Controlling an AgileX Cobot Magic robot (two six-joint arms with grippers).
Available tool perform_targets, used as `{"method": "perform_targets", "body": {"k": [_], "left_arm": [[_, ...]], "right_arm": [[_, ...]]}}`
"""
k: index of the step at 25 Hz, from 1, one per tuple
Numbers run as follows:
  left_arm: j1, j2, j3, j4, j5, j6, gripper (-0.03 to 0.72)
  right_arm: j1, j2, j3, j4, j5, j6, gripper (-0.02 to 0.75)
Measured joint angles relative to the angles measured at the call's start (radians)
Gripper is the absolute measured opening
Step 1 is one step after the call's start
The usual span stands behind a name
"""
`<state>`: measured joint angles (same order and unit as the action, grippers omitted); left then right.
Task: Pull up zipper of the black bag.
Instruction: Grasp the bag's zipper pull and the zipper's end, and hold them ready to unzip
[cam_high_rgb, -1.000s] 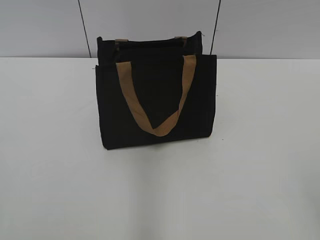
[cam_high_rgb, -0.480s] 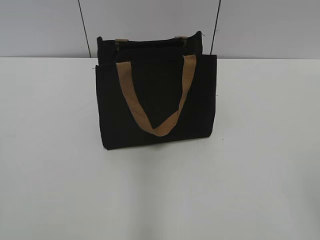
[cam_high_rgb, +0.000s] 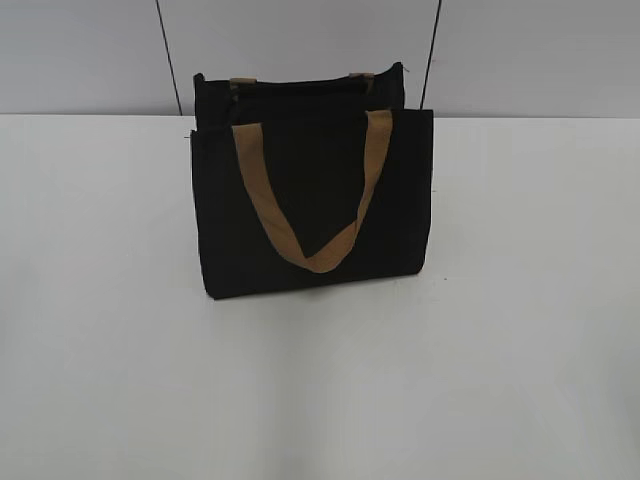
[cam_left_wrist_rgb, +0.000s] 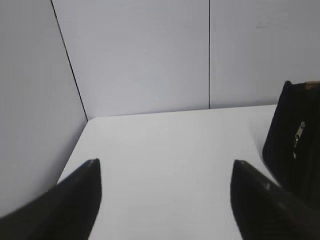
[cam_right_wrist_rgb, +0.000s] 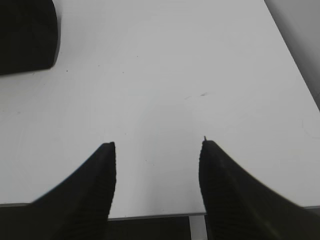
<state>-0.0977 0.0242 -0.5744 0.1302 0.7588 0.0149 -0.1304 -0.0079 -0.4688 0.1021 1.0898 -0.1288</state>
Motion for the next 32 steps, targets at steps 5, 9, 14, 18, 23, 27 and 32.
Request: {"method": "perform_targets", "body": {"k": [5, 9, 14, 18, 23, 27, 32], "left_arm": [[-0.007, 0.096, 0.009, 0.011, -0.315, 0.000, 0.580], [-0.025, 0.258, 0.085, 0.004, -0.519, -0.005, 0.573], [-0.031, 0.558, 0.246, -0.002, -0.976, -0.006, 0.566], [-0.031, 0.836, 0.302, 0.035, -1.270, -0.109, 0.563], [-0.030, 1.124, 0.303, 0.176, -1.479, -0.225, 0.563], [0.026, 1.328, 0.292, 0.332, -1.599, -0.270, 0.563], [0.137, 1.558, 0.225, 0.548, -1.771, -0.428, 0.563]], "right_arm": [[0.000, 0.000, 0.000, 0.000, 0.000, 0.000, 0.409], [0.000, 0.000, 0.000, 0.000, 0.000, 0.000, 0.409], [0.000, 0.000, 0.000, 0.000, 0.000, 0.000, 0.409], [0.000, 0.000, 0.000, 0.000, 0.000, 0.000, 0.409], [0.000, 0.000, 0.000, 0.001, 0.000, 0.000, 0.409], [0.000, 0.000, 0.000, 0.001, 0.000, 0.000, 0.409], [0.000, 0.000, 0.000, 0.001, 0.000, 0.000, 0.409]]}}
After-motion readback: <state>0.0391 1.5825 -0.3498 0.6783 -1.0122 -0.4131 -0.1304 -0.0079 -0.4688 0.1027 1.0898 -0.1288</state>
